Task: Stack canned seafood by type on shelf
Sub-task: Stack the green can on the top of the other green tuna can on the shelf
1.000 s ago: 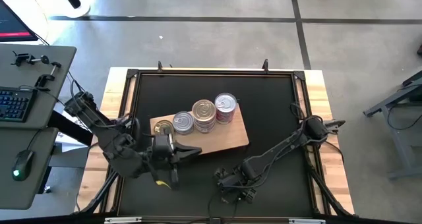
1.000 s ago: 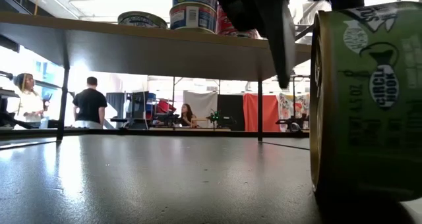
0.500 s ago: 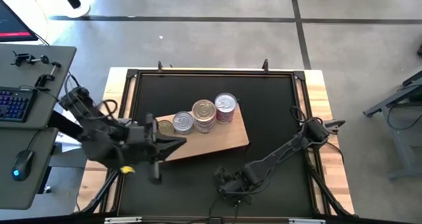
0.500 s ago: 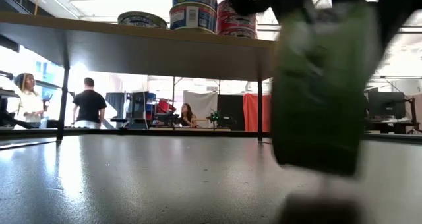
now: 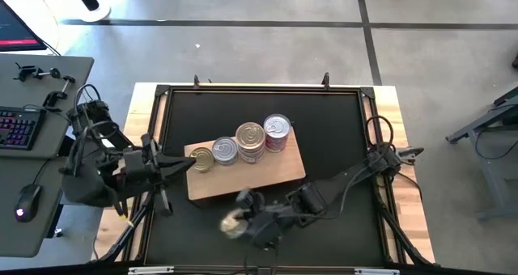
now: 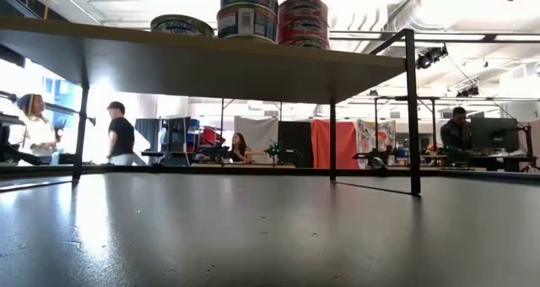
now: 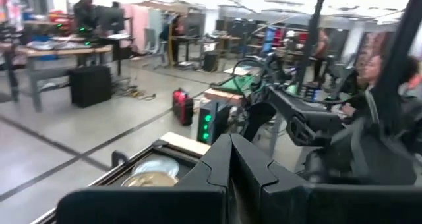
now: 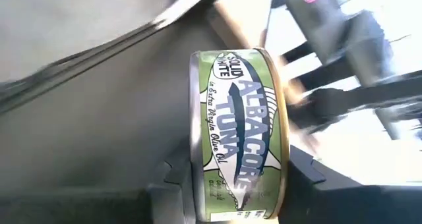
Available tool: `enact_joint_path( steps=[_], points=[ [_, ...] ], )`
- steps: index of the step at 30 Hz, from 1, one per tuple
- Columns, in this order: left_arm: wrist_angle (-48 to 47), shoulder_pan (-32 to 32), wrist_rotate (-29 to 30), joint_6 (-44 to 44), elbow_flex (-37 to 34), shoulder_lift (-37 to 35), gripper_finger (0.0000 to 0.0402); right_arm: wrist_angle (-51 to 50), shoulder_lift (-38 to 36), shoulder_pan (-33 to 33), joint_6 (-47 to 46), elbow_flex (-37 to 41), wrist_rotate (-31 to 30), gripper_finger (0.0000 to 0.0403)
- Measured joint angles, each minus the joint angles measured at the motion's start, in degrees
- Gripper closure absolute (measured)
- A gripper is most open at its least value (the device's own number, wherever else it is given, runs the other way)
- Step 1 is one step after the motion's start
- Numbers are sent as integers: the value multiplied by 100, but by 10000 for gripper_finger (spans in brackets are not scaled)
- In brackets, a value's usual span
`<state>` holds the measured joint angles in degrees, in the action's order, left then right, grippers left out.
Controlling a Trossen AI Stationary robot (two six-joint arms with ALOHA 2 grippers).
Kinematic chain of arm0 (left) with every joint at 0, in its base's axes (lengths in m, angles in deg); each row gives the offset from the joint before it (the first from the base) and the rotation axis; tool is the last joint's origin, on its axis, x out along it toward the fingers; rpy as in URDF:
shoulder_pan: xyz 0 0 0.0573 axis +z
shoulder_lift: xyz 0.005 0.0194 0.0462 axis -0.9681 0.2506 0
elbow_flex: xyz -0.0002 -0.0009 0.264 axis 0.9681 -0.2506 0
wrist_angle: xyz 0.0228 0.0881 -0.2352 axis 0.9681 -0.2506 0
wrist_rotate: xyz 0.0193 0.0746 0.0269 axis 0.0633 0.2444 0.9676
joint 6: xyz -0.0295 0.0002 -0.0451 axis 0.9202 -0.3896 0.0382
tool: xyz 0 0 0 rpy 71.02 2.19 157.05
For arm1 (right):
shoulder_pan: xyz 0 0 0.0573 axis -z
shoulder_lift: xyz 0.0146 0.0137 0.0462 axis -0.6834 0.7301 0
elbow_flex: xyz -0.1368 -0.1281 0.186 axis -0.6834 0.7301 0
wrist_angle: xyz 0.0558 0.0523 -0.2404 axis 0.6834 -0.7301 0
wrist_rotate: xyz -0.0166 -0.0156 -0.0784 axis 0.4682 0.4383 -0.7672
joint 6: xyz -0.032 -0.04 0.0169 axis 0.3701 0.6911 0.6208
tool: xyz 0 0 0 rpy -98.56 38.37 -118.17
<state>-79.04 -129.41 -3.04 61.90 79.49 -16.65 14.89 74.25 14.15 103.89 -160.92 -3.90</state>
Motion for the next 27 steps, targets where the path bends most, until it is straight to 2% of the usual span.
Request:
enact_joint_path(
  steps=[3,6,17,24,27],
  points=[
    [-244,-97,296,450,0,-2,401,696,132,232,446,-128,-378,283],
    [-166,-102,331,564,0,-4,402,1181,358,512,519,-253,-527,283],
    [1016,-206,337,-383,0,-214,401,1395,1262,1079,1158,-949,-1560,272],
    [1098,-206,335,-501,0,-216,401,2107,1400,1269,1813,-971,-1560,268],
    [1102,-206,336,-500,0,-216,401,2223,1450,1414,1828,-971,-1443,267]
  ],
)
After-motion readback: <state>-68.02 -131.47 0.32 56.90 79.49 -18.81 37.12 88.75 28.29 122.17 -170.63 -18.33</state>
